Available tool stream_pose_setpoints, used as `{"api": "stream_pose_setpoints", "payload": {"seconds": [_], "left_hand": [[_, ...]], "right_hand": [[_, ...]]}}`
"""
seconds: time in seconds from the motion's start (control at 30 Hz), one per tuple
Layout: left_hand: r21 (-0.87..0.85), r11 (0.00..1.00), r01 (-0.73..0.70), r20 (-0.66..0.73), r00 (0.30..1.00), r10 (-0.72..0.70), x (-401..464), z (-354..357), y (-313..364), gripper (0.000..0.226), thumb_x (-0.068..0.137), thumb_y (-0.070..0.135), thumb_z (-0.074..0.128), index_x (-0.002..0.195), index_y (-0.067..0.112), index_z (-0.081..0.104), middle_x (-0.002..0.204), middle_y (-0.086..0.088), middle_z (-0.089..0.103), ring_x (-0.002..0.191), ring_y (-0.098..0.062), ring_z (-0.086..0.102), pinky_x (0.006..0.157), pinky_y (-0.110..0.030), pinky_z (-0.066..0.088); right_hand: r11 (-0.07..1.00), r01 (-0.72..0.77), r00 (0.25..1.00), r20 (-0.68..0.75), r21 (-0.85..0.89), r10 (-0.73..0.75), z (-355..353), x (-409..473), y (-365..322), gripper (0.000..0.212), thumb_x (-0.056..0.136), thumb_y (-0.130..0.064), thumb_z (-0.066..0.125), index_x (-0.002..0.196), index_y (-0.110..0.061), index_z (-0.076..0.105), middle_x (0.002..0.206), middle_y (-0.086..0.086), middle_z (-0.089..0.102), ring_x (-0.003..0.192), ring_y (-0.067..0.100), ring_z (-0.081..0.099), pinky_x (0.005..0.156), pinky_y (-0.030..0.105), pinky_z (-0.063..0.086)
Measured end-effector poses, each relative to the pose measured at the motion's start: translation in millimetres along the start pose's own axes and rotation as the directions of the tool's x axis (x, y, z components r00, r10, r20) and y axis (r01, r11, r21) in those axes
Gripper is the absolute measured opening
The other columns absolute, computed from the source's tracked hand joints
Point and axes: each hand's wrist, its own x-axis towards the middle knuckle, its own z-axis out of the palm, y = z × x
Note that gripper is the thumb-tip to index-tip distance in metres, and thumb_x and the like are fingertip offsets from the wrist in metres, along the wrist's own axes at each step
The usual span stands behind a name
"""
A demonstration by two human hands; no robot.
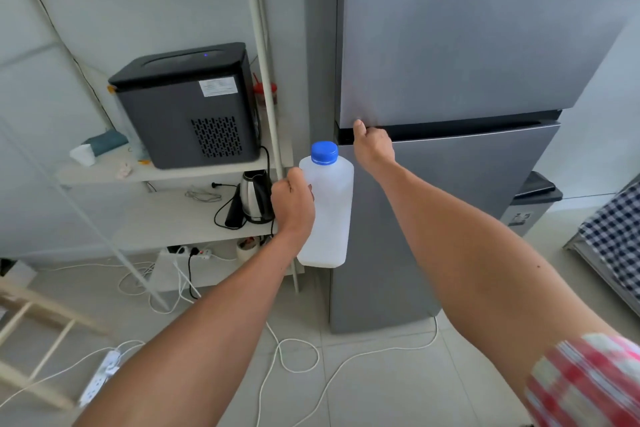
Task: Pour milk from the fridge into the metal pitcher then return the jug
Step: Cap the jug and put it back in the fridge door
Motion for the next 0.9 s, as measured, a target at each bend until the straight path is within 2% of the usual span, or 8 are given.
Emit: {"api": "stream_pose_setpoints", "payload": {"seconds": [0.07, 0.17, 0.3, 0.43, 0.6, 0.73, 0.8, 0.9], "left_hand": [[-0.008, 1.0, 0.002, 0.006, 1.0, -0.002, 1, -3, -1, 0.042, 0.087, 0.022, 0.039, 0.049, 0.026, 0.022, 0.049, 0.007, 0.025, 0.051, -0.018, 0.02, 0.054, -0.033, 0.017], [-0.004, 1.0, 0.003, 0.015, 1.0, -0.003, 0, -7, -5, 0.043, 0.085, 0.021, 0.038, 0.046, 0.026, 0.023, 0.048, 0.008, 0.025, 0.05, -0.017, 0.02, 0.054, -0.034, 0.017], [0.006, 1.0, 0.006, 0.027, 1.0, -0.007, 0, -10, -11, 0.043, 0.086, 0.021, 0.038, 0.046, 0.027, 0.024, 0.049, 0.008, 0.026, 0.051, -0.017, 0.021, 0.054, -0.034, 0.018], [0.001, 1.0, 0.014, 0.018, 1.0, -0.014, 6, -13, -13, 0.046, 0.087, 0.02, 0.039, 0.044, 0.026, 0.025, 0.047, 0.008, 0.028, 0.05, -0.017, 0.023, 0.054, -0.033, 0.02], [0.029, 0.999, 0.023, 0.028, 0.999, -0.024, 7, -18, -15, 0.048, 0.088, 0.022, 0.041, 0.041, 0.024, 0.03, 0.045, 0.008, 0.033, 0.048, -0.018, 0.028, 0.054, -0.033, 0.025], [0.038, 0.999, 0.013, 0.081, 0.997, -0.016, 3, -24, -15, 0.043, 0.088, 0.022, 0.041, 0.047, 0.023, 0.029, 0.048, 0.004, 0.034, 0.049, -0.019, 0.028, 0.052, -0.03, 0.024], [0.048, 0.999, 0.002, 0.101, 0.995, -0.007, -2, -28, -16, 0.039, 0.088, 0.024, 0.04, 0.051, 0.02, 0.03, 0.05, 0.0, 0.035, 0.05, -0.02, 0.029, 0.052, -0.031, 0.025], [0.077, 0.997, -0.012, 0.127, 0.992, 0.002, -10, -32, -22, 0.041, 0.091, 0.023, 0.041, 0.05, 0.018, 0.033, 0.051, -0.003, 0.038, 0.049, -0.019, 0.031, 0.05, -0.032, 0.027]], "right_hand": [[0.998, 0.024, 1.0, 0.015, -0.052, -0.023, 0, -1, 1, 0.05, 0.113, -0.031, 0.022, 0.146, -0.007, 0.052, 0.144, 0.02, 0.052, 0.136, 0.035, 0.042, 0.108, 0.044, 0.038], [0.997, 0.033, 0.999, 0.012, -0.076, -0.033, -3, -3, 3, 0.047, 0.114, -0.024, 0.025, 0.154, -0.009, 0.043, 0.146, 0.023, 0.047, 0.138, 0.038, 0.039, 0.111, 0.046, 0.037], [0.996, 0.017, 0.998, -0.051, -0.089, -0.021, 1, -1, 3, 0.045, 0.113, -0.029, 0.029, 0.146, -0.007, 0.051, 0.14, 0.022, 0.051, 0.132, 0.039, 0.045, 0.104, 0.044, 0.039], [0.996, -0.064, 0.984, -0.169, -0.054, 0.054, 11, -7, 13, 0.066, 0.107, -0.058, 0.032, 0.129, -0.002, 0.059, 0.135, 0.016, 0.054, 0.122, 0.037, 0.055, 0.087, 0.04, 0.037], [0.993, -0.065, 0.975, -0.217, -0.102, 0.041, 6, -27, 20, 0.071, 0.103, -0.065, 0.037, 0.127, -0.002, 0.059, 0.134, 0.015, 0.055, 0.123, 0.038, 0.056, 0.091, 0.042, 0.042], [0.987, -0.111, 0.955, -0.286, -0.118, 0.073, 4, -55, 21, 0.087, 0.086, -0.083, 0.043, 0.126, -0.007, 0.057, 0.126, 0.007, 0.054, 0.122, 0.033, 0.052, 0.095, 0.043, 0.045], [0.974, -0.114, 0.938, -0.346, -0.197, 0.04, 6, -74, 27, 0.093, 0.078, -0.089, 0.047, 0.125, -0.009, 0.054, 0.122, 0.005, 0.053, 0.116, 0.032, 0.05, 0.101, 0.044, 0.045], [0.947, -0.129, 0.887, -0.461, -0.294, -0.022, 5, -101, 43, 0.088, 0.074, -0.09, 0.05, 0.114, -0.012, 0.052, 0.115, 0.003, 0.054, 0.106, 0.031, 0.05, 0.097, 0.043, 0.045]]}}
